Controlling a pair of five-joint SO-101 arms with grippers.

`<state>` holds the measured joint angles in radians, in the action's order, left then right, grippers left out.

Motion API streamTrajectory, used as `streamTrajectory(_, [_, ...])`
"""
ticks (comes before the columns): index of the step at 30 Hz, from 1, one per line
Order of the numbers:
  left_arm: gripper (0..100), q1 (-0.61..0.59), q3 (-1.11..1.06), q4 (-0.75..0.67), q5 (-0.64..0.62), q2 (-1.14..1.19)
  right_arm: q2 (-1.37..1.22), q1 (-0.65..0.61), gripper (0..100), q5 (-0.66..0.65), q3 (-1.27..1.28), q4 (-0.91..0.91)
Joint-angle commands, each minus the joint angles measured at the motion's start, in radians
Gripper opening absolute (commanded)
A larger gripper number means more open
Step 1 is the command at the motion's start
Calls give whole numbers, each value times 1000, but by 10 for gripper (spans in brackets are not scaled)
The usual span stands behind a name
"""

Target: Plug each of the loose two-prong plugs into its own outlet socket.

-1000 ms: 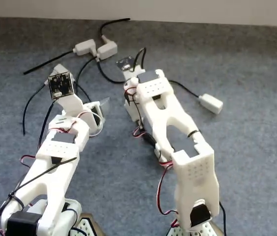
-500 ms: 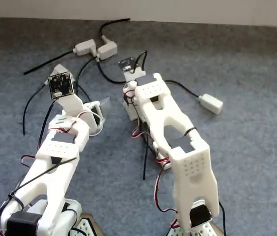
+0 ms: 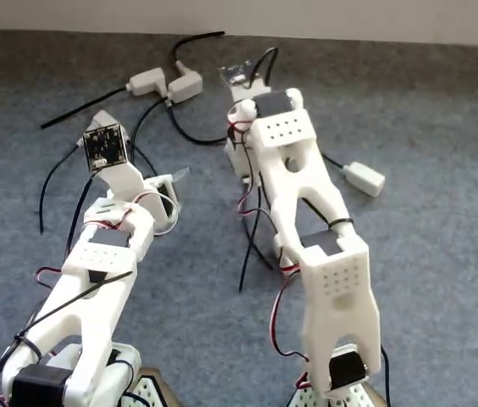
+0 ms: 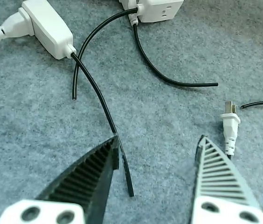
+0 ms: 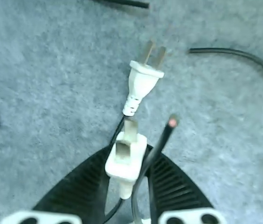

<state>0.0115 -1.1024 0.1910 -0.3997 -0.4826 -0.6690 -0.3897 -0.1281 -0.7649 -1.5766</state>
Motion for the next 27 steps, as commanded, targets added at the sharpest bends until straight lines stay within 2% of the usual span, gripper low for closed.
streamTrajectory(1, [266, -5, 5, -18, 0, -28, 58, 48, 75, -44, -58, -38])
streamTrajectory(3, [266, -5, 5, -18, 0, -28, 56, 88, 101, -44, -58, -41])
streamTrajectory(8, [266, -5, 5, -18, 0, -28, 1, 162, 240, -46, -58, -35])
streamTrajectory(15, [266, -5, 5, -18, 0, -28, -101, 162, 246, -41, -68, -27])
streamTrajectory(23, [266, -5, 5, -18, 0, -28, -102, 84, 245, -38, -140, -7])
streamTrajectory(27, [266, -5, 5, -18, 0, -28, -107, 65, 245, 28, -151, 24])
